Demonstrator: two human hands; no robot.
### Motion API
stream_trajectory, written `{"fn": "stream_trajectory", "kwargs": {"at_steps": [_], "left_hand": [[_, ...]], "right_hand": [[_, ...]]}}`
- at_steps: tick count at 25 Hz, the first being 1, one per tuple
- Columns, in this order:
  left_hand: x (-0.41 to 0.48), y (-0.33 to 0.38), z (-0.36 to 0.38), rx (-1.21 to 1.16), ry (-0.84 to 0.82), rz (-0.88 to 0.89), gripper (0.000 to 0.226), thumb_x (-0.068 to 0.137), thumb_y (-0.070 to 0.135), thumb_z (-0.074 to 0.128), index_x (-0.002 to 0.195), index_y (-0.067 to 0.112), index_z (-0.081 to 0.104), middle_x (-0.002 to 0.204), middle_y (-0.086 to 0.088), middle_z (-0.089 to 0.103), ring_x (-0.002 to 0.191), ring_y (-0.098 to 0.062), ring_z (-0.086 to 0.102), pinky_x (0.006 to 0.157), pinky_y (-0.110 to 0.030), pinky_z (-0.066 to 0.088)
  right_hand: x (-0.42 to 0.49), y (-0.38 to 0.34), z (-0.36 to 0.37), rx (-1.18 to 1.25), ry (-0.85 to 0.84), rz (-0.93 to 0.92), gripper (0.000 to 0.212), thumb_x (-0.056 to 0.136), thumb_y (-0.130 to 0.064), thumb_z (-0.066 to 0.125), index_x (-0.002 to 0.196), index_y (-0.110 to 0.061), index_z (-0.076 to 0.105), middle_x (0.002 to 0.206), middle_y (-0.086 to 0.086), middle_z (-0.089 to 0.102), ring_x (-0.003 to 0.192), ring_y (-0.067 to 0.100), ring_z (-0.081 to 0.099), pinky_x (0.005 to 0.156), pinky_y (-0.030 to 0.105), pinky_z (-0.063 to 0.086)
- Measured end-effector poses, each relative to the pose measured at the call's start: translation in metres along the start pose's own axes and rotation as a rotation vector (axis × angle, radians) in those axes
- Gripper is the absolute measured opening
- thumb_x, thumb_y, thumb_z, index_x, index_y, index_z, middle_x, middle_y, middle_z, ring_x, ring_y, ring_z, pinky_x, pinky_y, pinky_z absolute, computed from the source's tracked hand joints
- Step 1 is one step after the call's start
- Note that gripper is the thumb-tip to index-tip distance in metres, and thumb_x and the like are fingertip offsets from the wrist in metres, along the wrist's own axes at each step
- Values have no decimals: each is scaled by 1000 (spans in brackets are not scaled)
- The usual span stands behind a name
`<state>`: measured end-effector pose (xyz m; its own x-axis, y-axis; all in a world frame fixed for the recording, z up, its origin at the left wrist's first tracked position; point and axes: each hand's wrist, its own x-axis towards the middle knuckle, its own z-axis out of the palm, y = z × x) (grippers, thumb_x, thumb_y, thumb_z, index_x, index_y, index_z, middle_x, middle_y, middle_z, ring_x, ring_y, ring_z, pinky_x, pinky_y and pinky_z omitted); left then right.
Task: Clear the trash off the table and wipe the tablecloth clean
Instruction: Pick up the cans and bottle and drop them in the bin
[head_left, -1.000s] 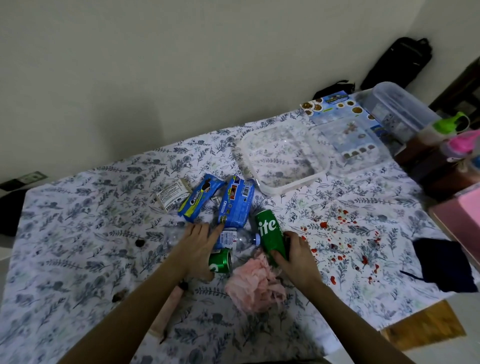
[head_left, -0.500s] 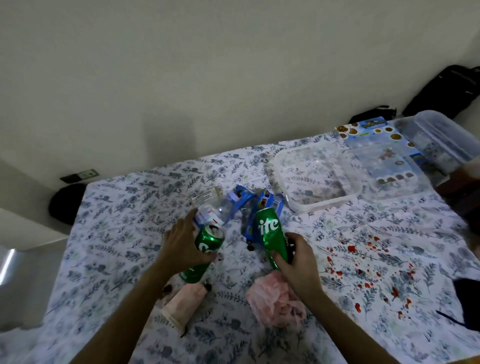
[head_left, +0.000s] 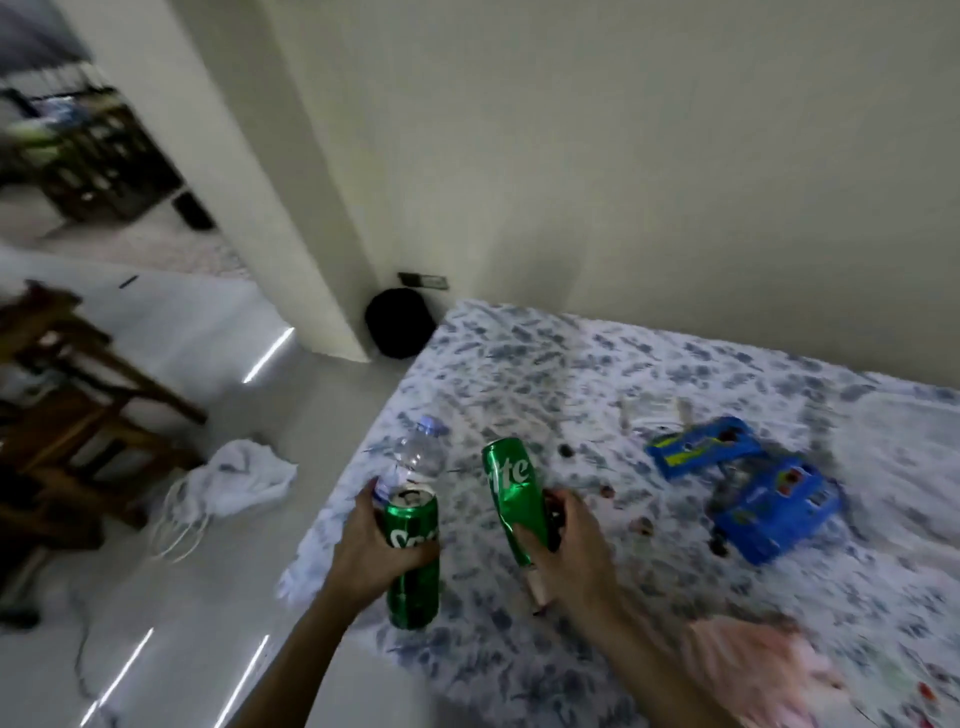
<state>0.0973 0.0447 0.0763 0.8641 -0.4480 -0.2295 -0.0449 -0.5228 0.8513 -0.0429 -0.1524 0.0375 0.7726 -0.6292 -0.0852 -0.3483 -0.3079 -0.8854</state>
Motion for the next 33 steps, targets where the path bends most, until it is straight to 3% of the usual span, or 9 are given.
{"fn": "stream_trajectory", "kwargs": {"at_steps": [3,6,10,17,20,27,30,33], "left_hand": [[-34,-46,-59,-44,39,-52,81,40,35,87,108,49,46,102,18,69,95,-6,67,85,-34,55],[-57,-102,-125,-85,111,-145,87,39,38,91,109,55,42,106,9,68,99,-12,67,91,-47,53],[-67,-167,-188,-152,131,-195,90,43,44,91,114,55,37,112,10,66,103,-13,66,93,-49,53],[-60,-212,-234,-234,119,-270,89,50,36,87,123,33,38,107,5,65,98,-14,66,88,-45,57],[-38,-219,-242,-225,94,-292,85,51,35,86,120,35,37,106,5,64,97,-13,65,88,-44,57],[65,-225,-260,-207,-64,-344,96,48,42,87,125,35,31,109,1,63,100,-17,66,89,-44,57],[108,-229,-261,-229,-116,-410,93,53,35,84,127,28,28,109,-1,61,100,-16,64,86,-35,57],[151,-247,-255,-286,-169,-483,85,57,28,80,125,23,28,109,-2,58,99,-14,62,74,-21,54]], "right_hand": [[-7,-37,74,-79,-160,-51,61,78,-57,64,124,-21,48,113,-4,56,102,15,56,85,34,50],[-29,-80,157,-53,-276,-14,56,77,-51,69,119,-19,50,111,-3,62,96,14,60,81,31,53],[-54,-106,240,-54,-287,81,47,74,-41,74,112,-22,53,106,0,65,95,18,63,80,37,54],[-50,-132,292,-171,-341,177,44,76,-41,72,111,-23,52,103,-1,64,89,15,62,75,35,55],[-29,-140,306,-161,-369,207,41,78,-38,73,109,-22,51,99,-2,63,84,12,62,69,30,53],[47,-147,358,-91,-375,341,47,76,-38,74,112,-17,54,107,2,64,91,16,62,80,36,54],[89,-149,384,-124,-426,406,51,78,-41,71,117,-16,51,100,-1,59,91,17,61,80,34,52],[123,-139,413,-115,-469,522,63,69,-56,69,116,-18,50,103,-2,60,95,20,62,87,41,53]]}}
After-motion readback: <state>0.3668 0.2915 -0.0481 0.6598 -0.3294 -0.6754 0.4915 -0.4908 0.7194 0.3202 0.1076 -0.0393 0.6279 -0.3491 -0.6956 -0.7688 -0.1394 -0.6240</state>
